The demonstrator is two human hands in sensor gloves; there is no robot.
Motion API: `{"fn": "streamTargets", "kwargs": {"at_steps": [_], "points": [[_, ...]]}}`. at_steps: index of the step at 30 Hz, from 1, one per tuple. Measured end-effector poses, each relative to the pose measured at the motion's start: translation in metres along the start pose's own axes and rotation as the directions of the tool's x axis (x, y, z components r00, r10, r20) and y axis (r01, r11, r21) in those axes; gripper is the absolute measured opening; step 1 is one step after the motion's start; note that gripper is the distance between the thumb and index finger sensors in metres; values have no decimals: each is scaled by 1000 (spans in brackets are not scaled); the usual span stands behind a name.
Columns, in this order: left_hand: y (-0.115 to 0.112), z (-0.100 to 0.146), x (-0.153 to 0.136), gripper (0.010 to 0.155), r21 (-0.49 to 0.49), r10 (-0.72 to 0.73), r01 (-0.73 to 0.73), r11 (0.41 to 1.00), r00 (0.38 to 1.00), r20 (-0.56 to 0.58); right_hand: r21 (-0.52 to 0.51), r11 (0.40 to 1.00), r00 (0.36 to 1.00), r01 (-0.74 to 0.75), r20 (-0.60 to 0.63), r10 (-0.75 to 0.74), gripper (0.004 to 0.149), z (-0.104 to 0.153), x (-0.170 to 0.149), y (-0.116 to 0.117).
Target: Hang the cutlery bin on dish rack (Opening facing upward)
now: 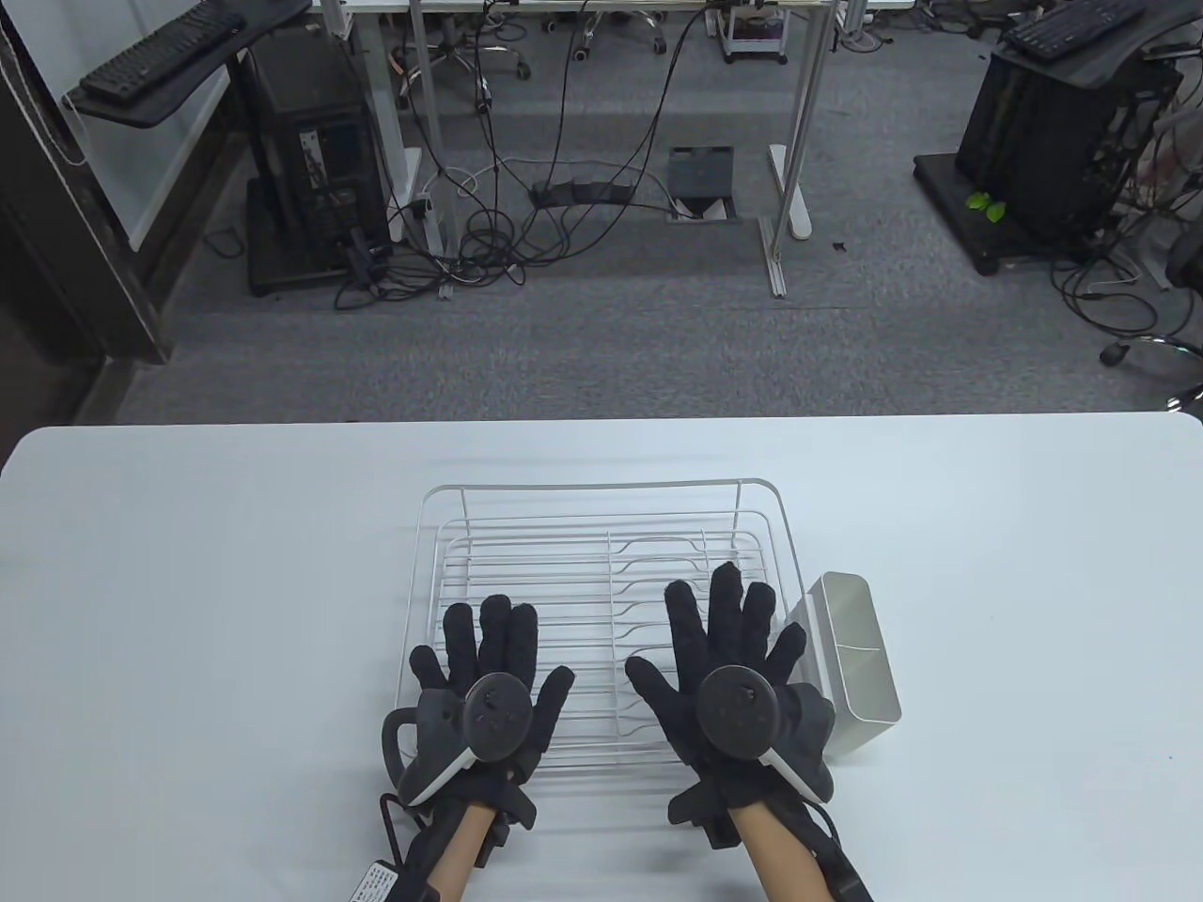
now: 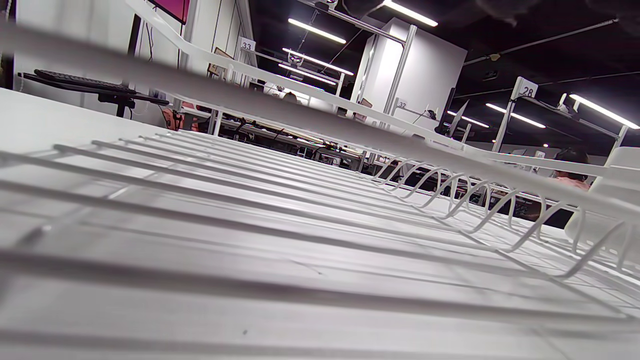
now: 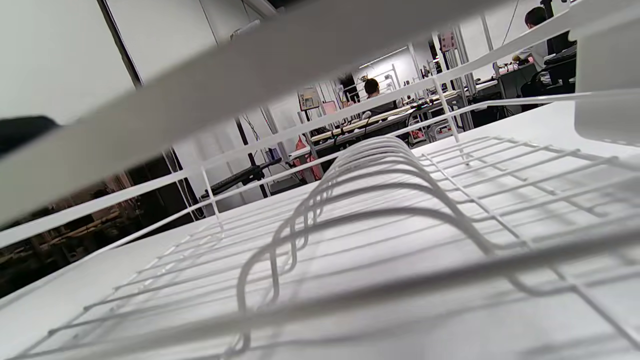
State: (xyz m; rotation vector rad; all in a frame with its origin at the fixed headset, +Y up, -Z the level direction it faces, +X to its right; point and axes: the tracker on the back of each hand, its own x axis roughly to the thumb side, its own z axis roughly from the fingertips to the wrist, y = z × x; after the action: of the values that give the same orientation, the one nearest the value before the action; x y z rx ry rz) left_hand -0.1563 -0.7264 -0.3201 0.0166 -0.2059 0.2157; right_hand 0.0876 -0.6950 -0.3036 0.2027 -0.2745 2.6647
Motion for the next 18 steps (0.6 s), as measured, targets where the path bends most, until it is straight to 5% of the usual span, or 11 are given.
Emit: {"fn": "streamTargets", "kwargs": {"at_steps": [18], "points": [[0,1,1,72,4,-9,9,1000,1000,5,120,985,992,-122,-12,124,74,-1,-4,30]]}}
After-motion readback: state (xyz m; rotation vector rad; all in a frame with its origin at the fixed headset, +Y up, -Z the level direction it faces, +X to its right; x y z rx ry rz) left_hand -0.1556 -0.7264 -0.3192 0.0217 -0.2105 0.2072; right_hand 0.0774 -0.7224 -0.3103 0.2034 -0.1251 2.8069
